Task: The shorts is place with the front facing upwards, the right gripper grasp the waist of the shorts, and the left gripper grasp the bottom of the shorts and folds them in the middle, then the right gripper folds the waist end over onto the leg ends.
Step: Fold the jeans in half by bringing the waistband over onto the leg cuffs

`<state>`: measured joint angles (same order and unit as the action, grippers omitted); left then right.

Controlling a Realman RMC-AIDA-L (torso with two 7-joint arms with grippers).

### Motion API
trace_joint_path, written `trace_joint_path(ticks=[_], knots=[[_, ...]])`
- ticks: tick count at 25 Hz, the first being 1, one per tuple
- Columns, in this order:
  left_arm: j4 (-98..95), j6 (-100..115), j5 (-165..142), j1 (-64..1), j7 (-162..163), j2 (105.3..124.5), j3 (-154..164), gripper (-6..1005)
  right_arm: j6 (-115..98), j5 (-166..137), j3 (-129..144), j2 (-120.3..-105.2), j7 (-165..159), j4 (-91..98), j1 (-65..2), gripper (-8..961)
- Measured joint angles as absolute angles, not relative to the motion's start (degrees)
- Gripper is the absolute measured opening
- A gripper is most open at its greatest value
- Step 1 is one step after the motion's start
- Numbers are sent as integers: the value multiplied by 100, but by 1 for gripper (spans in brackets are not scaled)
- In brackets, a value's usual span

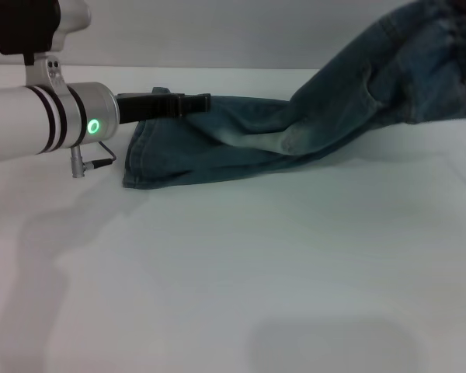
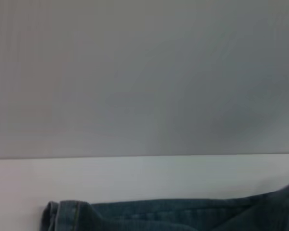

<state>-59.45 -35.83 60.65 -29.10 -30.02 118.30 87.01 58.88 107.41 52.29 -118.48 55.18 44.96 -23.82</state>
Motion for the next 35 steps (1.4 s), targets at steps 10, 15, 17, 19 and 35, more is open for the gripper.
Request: trace_joint_path(ticks=[10,15,17,19,35], knots=[[-5685,-3000,6791,-2832,-3322,11837,9207,863,5525,9645,5393,-11832,4712,4755,-3426,47],[-5558,-2509,7222,-2832,-3436,11846,9679,863,5401,9473,5749,-11831,4481,4784,-3807,47],[-5531,-2412,7261,-2846,-3437,11847,9787,863,5331,9375,5897,-11823,4392,4797,-3936,47],[-5522,-2369,7273,-2854,-3439,11848,9834,863,5263,9213,5990,-11812,4306,4799,-4089,46],[-5520,-1742,7471,-2823,-3454,11845,10261,863,5257,8858,6383,-11866,4081,4664,-4456,46]])
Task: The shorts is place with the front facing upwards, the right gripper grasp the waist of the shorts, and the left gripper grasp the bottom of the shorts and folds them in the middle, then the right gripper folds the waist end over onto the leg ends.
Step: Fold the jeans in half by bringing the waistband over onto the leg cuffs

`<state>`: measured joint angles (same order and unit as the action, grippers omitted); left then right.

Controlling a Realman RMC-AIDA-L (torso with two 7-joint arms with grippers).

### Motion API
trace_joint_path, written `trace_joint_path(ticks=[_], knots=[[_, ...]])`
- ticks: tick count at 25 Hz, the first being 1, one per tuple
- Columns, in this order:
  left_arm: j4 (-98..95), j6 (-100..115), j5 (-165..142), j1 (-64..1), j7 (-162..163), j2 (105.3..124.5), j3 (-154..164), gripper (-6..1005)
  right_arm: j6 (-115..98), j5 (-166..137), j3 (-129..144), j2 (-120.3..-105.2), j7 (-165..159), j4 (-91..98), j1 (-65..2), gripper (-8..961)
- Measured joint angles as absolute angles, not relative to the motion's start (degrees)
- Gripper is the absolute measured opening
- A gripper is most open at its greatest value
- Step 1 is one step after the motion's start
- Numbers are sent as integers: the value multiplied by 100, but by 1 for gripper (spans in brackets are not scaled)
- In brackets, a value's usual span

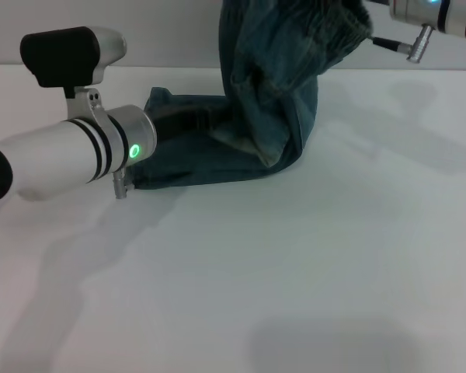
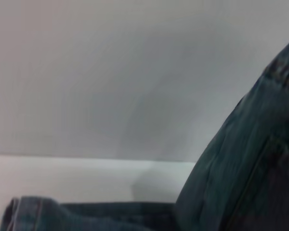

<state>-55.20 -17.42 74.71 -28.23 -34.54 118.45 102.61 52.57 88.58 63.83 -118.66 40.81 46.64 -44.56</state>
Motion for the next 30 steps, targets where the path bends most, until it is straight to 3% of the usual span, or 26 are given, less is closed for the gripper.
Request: trace_joint_path(ticks=[30], knots=[[-5790,-623,8411,-3220,-3415,11905,12315,863,5155,9101,7044,-11909,4012,4490,-4560,44]])
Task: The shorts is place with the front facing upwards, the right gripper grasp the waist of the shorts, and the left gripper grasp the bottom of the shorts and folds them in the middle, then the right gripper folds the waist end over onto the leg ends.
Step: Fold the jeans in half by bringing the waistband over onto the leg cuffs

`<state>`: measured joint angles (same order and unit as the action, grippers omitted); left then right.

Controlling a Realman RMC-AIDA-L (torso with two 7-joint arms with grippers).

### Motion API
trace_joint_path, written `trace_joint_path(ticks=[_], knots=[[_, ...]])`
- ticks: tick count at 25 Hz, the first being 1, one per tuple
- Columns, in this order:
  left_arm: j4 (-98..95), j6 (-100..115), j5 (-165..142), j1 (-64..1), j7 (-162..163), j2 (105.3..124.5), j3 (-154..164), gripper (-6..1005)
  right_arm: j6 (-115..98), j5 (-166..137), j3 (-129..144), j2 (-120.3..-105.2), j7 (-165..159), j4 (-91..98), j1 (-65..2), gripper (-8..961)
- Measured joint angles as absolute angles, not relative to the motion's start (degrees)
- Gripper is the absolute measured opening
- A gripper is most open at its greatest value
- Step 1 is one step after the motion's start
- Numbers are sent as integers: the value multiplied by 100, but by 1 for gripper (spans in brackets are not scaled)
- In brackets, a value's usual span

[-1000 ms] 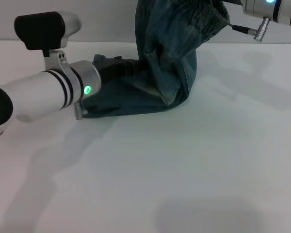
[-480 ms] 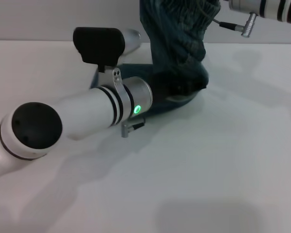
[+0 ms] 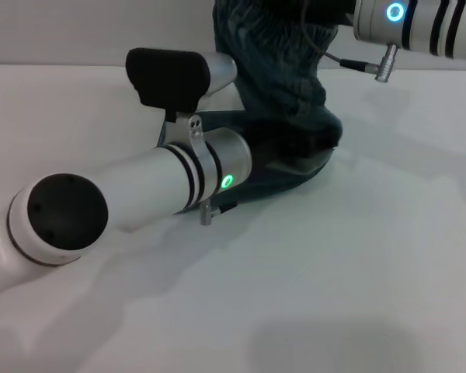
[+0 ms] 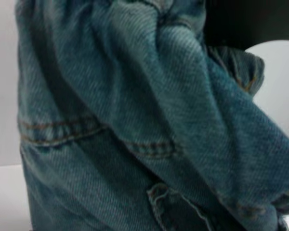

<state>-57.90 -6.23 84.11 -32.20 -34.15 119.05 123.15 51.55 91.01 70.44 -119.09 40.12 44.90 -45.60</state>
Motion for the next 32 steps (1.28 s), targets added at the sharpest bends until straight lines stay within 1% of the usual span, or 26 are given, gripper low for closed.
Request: trace_joint_path(ticks=[8,11,25,32], knots=[[-5858,-541,8406,-2591,-3399,11836,11994,864,5293,9257,7045,-11898,4007,4748,-4235,44],[-5854,-541,8374,-2473,-3408,11828,11921,864,5323,9282,7018,-11896,3993,4915,-4080,43],[-5769,-563,8259,-2286,-3452,11803,11614,863,5361,9530,6966,-11860,3973,5403,-3493,44],[-5821,-610,8232,-2134,-3663,11801,11472,864,5357,9548,6961,-11856,3972,5373,-3471,43]])
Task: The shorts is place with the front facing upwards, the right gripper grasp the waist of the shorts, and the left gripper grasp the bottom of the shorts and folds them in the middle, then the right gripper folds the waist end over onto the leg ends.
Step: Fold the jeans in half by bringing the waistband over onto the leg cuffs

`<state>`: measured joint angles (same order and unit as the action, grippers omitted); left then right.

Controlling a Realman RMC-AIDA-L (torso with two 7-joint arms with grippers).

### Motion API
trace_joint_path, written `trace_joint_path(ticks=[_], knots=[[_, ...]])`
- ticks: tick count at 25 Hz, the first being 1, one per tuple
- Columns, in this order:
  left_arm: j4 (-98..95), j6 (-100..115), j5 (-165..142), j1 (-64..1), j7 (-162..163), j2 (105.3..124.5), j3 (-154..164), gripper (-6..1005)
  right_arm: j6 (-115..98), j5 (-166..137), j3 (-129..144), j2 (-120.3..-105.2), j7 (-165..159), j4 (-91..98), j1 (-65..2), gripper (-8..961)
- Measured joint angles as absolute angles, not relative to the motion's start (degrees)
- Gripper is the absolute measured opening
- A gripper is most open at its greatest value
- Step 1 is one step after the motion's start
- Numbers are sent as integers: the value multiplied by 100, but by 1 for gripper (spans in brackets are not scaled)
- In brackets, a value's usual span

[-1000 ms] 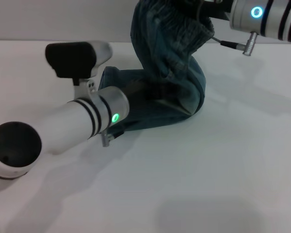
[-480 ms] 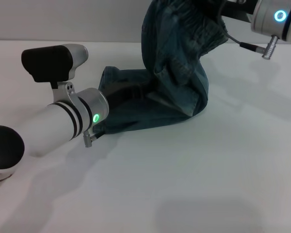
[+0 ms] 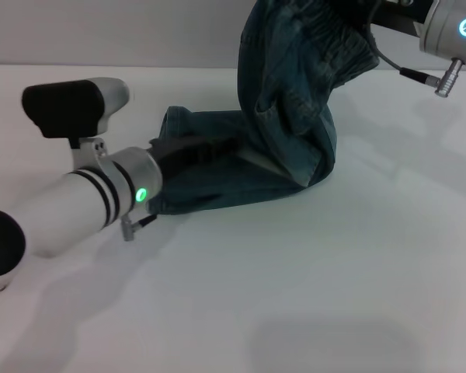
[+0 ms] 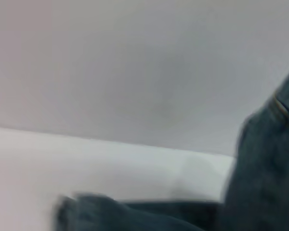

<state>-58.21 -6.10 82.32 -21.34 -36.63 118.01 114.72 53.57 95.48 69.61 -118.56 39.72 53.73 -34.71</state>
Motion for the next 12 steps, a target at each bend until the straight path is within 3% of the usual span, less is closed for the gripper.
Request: trace_joint_path(ticks=[12], knots=[[-6524,-203,7486,-1223,-4117,11794,9572,864,5337,9506,7074,-11856,4004,4891,-3649,44]])
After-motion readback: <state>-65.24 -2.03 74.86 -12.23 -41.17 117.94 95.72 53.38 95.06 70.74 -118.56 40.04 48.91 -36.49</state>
